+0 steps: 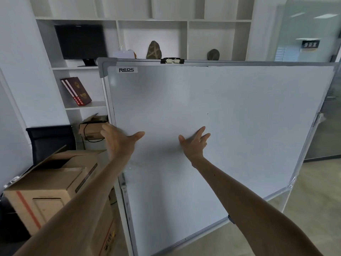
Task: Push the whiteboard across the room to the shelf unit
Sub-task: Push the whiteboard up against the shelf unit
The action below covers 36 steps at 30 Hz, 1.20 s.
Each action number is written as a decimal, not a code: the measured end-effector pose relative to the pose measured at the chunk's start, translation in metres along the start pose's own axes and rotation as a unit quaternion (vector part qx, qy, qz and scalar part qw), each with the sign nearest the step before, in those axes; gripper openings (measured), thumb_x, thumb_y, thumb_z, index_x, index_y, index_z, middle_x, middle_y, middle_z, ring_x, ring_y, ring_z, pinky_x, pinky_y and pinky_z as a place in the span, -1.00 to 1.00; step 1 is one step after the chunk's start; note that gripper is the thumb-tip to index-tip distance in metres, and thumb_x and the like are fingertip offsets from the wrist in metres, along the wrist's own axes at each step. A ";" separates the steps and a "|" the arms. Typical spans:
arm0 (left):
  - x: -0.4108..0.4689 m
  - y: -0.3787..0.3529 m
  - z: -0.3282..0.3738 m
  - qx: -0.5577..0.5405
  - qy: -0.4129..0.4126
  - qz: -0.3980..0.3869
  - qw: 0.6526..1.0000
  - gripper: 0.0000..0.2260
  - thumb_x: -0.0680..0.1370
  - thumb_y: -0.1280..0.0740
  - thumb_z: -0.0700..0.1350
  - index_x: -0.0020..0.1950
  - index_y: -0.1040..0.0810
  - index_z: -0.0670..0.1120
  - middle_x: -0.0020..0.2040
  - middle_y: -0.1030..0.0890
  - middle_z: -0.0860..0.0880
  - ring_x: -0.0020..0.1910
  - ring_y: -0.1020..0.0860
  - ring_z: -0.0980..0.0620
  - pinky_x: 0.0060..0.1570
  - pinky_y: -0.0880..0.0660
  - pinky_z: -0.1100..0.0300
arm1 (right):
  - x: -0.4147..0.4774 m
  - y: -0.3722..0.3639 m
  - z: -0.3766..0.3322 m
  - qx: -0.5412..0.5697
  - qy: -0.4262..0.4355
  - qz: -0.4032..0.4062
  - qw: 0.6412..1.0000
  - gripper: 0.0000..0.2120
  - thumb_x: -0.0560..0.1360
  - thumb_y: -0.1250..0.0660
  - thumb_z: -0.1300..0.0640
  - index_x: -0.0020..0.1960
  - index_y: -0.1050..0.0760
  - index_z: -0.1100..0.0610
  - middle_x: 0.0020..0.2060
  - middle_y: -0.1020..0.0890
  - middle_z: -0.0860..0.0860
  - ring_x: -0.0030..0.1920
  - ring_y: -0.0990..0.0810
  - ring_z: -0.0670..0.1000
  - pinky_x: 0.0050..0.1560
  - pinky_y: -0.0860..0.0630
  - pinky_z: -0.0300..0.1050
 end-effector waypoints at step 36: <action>0.244 -0.242 -0.058 -0.010 -0.017 0.033 0.999 -0.16 0.18 -0.62 0.03 0.24 -0.27 -0.29 0.22 -0.38 -0.23 0.23 -0.34 -0.19 0.17 -0.31 0.10 | 0.321 -0.127 -0.003 -0.019 0.002 -0.011 1.000 -0.03 0.48 -0.30 -0.21 0.57 0.30 0.04 0.56 0.28 0.12 0.57 0.09 0.26 0.49 -0.10 0.24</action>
Point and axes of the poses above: each hand's wrist, its own x-axis towards the middle knuckle, its own y-axis out of the back of the hand, z = x × y, the point moved 2 cm from there along x, towards the middle knuckle
